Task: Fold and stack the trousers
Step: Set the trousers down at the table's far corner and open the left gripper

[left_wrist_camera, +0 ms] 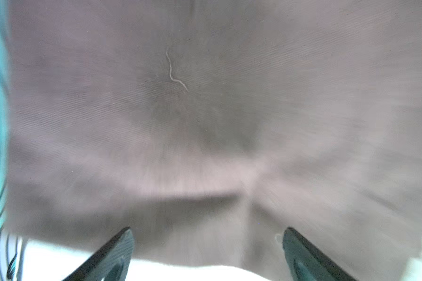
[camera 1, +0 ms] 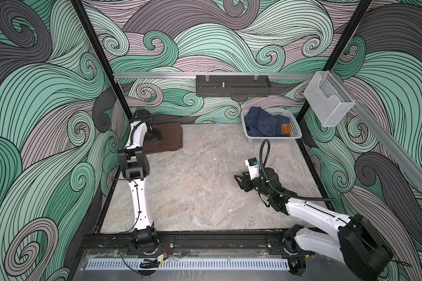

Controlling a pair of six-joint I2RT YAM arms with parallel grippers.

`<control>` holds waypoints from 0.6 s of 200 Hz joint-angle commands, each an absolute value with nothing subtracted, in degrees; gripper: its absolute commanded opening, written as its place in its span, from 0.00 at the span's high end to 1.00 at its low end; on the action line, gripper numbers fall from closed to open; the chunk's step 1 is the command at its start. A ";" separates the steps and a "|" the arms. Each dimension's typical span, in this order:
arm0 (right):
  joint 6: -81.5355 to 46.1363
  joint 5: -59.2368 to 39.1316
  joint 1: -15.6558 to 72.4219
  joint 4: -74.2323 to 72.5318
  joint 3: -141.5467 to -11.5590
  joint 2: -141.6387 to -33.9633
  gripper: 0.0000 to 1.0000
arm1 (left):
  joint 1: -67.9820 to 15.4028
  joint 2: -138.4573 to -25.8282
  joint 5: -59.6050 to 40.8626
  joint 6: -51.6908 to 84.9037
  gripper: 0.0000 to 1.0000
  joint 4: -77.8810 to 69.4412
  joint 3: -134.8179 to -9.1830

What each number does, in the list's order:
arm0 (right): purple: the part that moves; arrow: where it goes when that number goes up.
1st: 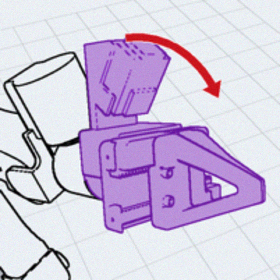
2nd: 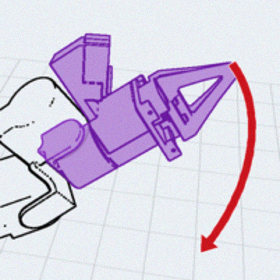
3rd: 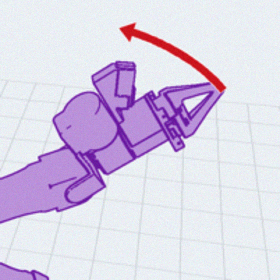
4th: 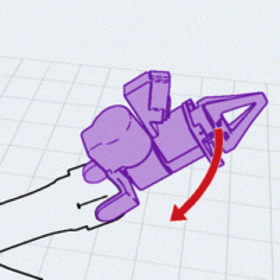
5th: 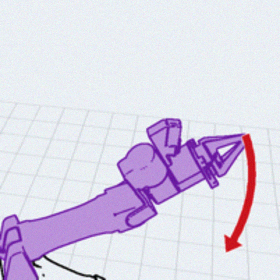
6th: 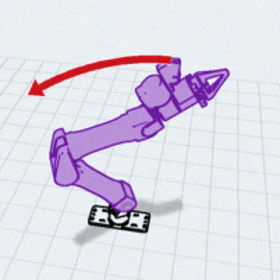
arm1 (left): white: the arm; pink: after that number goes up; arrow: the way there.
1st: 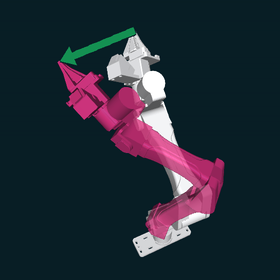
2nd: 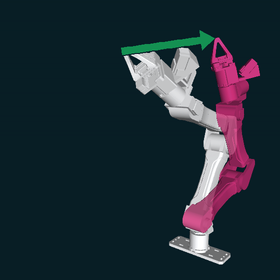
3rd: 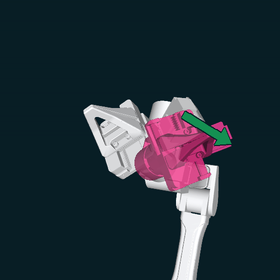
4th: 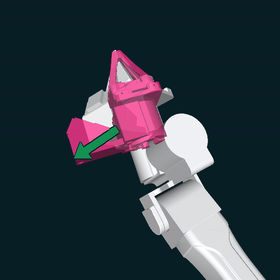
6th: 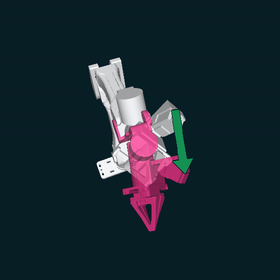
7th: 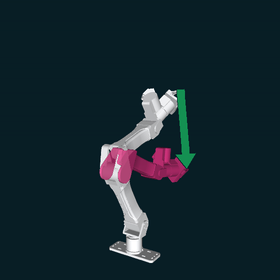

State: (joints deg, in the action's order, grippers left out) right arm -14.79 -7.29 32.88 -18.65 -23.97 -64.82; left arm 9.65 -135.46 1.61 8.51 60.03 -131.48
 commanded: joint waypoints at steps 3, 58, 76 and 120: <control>-15.38 -5.64 33.20 -20.79 -22.33 -63.19 0.41 | 9.67 -119.92 -5.14 11.45 0.01 56.60 -125.12; -12.10 -3.60 33.20 -19.93 -22.39 -60.38 0.41 | 9.22 -83.93 -10.72 14.80 0.01 29.34 -79.51; -9.15 -1.06 33.19 -18.15 -23.31 -58.45 0.40 | 9.14 -73.40 -12.36 16.89 0.02 21.95 -66.89; -0.51 7.84 32.79 -16.98 -28.02 -56.98 0.30 | 9.05 -64.02 -9.62 23.29 0.01 14.25 -49.19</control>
